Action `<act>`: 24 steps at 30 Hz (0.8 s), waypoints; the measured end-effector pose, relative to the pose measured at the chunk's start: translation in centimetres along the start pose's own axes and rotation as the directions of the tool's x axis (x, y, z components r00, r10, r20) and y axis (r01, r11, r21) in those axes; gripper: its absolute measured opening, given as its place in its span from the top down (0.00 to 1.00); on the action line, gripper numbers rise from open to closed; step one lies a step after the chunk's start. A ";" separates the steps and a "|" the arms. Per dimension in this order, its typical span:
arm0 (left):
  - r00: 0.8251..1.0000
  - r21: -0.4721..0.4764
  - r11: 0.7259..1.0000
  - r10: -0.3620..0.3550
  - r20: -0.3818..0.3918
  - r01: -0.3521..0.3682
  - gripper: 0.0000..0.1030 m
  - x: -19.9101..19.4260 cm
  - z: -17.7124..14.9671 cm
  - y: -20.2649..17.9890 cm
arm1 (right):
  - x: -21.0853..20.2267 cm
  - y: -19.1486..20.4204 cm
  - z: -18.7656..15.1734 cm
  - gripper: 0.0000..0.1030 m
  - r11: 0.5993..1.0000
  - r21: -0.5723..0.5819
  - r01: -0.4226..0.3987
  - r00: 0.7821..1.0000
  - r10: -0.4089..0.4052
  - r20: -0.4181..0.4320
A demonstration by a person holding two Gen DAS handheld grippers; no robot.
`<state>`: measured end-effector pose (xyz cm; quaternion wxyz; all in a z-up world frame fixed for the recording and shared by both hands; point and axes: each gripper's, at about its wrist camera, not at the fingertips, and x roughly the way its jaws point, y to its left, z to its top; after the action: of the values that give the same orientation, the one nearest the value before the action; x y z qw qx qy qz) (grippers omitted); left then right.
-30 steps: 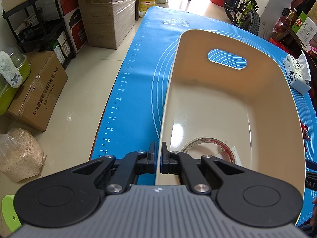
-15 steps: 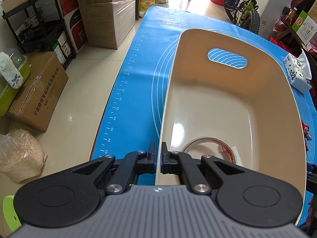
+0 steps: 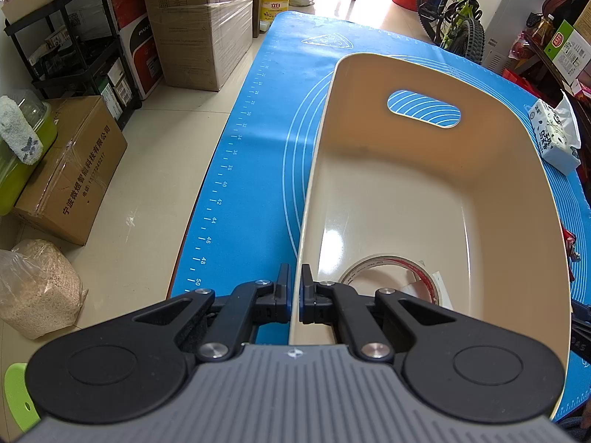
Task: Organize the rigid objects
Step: 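Move the right tool to the yellow plastic part and grasp it, then carry the yellow part with the right tool into the basket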
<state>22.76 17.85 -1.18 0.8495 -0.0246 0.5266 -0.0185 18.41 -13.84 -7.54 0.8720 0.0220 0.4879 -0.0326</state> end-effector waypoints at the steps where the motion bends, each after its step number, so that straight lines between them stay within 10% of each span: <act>1: 1.000 0.000 1.000 0.000 0.000 0.000 0.95 0.0 0.0 0.0 | -0.4 -0.2 0.1 0.52 1.000 0.003 -0.002 1.000 0.002 0.002; 24: 1.000 -0.001 1.000 0.000 0.000 0.000 0.95 0.0 0.0 -0.1 | -6.6 -2.1 0.6 0.52 0.999 -0.037 -0.020 0.998 0.022 0.058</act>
<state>22.78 17.80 -1.16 0.8494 -0.0247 0.5268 -0.0183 15.35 -15.77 -1.63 0.8864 0.0103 0.4625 -0.0150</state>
